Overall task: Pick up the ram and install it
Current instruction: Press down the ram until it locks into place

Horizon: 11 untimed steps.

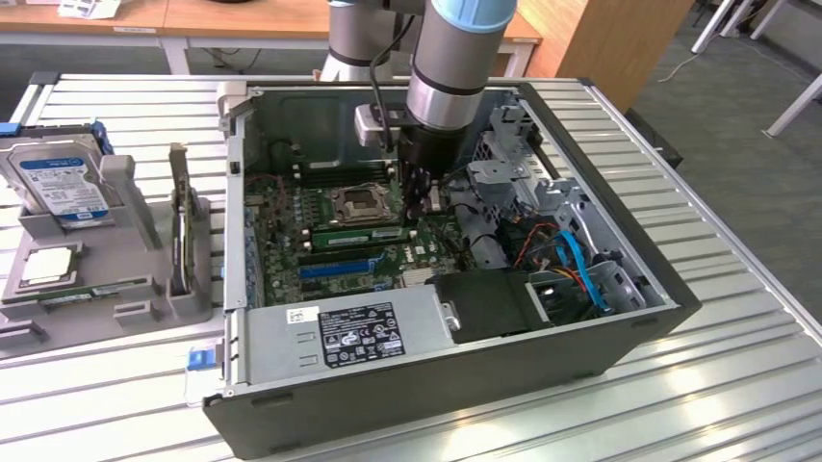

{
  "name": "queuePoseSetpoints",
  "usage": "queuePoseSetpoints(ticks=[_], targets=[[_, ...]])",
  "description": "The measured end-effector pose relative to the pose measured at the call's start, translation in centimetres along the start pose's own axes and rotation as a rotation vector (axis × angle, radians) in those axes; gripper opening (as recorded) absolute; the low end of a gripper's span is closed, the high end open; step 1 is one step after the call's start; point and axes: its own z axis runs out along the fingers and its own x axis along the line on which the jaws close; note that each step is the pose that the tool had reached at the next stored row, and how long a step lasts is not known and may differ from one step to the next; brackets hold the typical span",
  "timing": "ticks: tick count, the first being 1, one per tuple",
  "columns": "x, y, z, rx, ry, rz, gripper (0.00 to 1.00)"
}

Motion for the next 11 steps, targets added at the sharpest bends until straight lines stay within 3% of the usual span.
queuePoseSetpoints(ticks=[11], targets=[[0.0,-0.01,0.11,0.0001,-0.0002,0.0,0.1]])
